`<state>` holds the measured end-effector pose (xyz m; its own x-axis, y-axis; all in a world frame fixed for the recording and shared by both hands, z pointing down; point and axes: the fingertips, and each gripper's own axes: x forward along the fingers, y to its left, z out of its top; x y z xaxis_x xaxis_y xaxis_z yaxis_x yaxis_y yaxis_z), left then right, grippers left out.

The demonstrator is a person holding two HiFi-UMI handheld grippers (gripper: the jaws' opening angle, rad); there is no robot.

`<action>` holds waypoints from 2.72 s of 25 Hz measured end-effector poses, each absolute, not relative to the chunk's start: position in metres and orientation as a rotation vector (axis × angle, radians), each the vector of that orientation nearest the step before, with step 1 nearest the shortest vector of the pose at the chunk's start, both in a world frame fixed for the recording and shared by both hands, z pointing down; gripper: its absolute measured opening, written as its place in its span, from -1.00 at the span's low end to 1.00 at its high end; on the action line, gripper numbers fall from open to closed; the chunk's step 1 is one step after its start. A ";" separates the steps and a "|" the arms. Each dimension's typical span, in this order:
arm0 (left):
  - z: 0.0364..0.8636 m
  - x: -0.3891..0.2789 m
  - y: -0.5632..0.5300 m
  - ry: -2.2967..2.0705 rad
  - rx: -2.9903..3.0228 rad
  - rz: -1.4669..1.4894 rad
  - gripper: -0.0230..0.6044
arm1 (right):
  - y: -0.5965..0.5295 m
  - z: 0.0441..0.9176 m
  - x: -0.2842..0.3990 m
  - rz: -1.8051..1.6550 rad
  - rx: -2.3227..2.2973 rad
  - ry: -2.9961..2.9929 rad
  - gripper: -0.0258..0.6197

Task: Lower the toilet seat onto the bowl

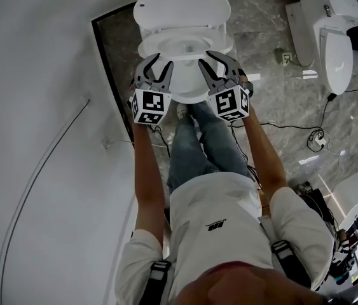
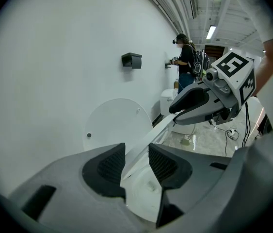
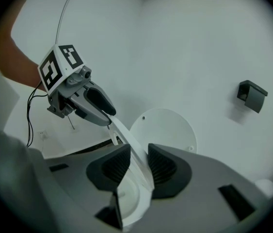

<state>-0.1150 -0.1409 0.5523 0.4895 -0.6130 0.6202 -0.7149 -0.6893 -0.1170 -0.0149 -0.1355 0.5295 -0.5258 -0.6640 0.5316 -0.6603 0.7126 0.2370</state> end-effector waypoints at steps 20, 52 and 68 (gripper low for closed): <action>0.572 -0.112 -0.094 -1.034 2.612 1.023 -0.42 | -0.089 0.550 -0.014 0.058 1.040 -2.244 -0.53; 0.603 -0.115 -0.040 -0.895 2.609 1.010 -0.39 | -0.036 0.583 -0.018 0.107 1.008 -2.190 -0.51; 0.619 -0.114 -0.017 -0.855 2.598 1.034 -0.39 | -0.013 0.600 -0.017 0.127 0.993 -2.167 -0.50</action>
<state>-0.1138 -0.0168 0.6187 0.5839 -0.4370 0.6842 -0.5896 -0.8076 -0.0125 -0.0174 -0.0134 0.6002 -0.4293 -0.6167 0.6599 -0.6893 0.6958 0.2017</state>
